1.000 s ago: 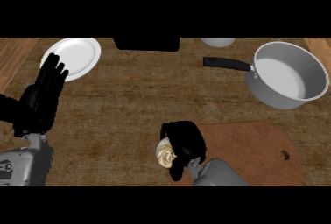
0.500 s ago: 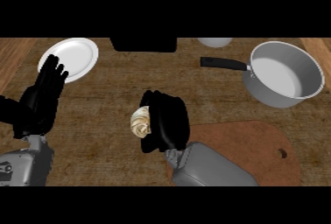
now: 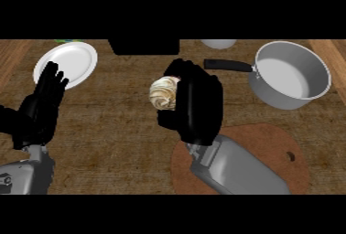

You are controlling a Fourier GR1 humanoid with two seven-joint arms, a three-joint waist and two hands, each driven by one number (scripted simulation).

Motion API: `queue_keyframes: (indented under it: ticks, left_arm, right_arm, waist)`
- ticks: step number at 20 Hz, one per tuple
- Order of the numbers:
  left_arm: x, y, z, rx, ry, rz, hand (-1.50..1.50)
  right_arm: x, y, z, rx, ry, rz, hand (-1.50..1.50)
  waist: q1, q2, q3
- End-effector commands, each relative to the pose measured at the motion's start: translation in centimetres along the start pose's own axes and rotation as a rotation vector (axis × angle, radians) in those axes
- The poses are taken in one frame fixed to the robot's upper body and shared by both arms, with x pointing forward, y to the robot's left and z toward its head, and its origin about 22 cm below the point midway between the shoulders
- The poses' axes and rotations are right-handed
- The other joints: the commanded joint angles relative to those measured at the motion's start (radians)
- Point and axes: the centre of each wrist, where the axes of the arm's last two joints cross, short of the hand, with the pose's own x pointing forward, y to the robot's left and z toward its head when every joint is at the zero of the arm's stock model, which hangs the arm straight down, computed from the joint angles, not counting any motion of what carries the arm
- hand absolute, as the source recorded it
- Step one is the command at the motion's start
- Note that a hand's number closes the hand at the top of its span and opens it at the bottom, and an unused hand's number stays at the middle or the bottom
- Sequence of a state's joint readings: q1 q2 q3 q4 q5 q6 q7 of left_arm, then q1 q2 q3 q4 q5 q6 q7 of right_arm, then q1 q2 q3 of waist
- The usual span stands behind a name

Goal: Pick the cupcake from the cutting board and place it in the pot

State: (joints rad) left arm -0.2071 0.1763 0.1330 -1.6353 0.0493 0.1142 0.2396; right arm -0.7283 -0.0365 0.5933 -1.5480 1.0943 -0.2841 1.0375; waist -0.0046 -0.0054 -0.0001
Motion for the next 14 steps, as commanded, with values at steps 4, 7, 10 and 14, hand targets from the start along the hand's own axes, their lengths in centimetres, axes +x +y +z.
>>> queue_keyframes:
  ticks: [4,7,10,14]
  left_arm:
    - [0.7,0.6,0.0,0.000,-0.003,-0.020,0.00]
    - [-0.3,-0.3,-0.4,0.006,-0.011,-0.019,0.00]
    - [0.9,0.9,-0.6,0.004,-0.009,-0.005,0.00]
    - [1.5,0.5,-1.4,-0.011,-0.010,0.002,0.00]
  right_arm:
    - [-2.7,-4.1,-1.5,-0.083,0.141,-0.042,1.50]
    - [-4.2,-3.0,-4.0,-0.136,0.156,-0.095,1.50]
    - [-7.9,-3.9,-5.2,-0.132,0.188,-0.088,1.50]
    - [-11.4,-2.4,-7.9,-0.127,0.238,-0.082,1.50]
  waist:
    - [-0.002,0.003,0.000]
    - [0.005,0.006,0.000]
    - [0.005,0.006,0.000]
    - [0.011,0.009,0.000]
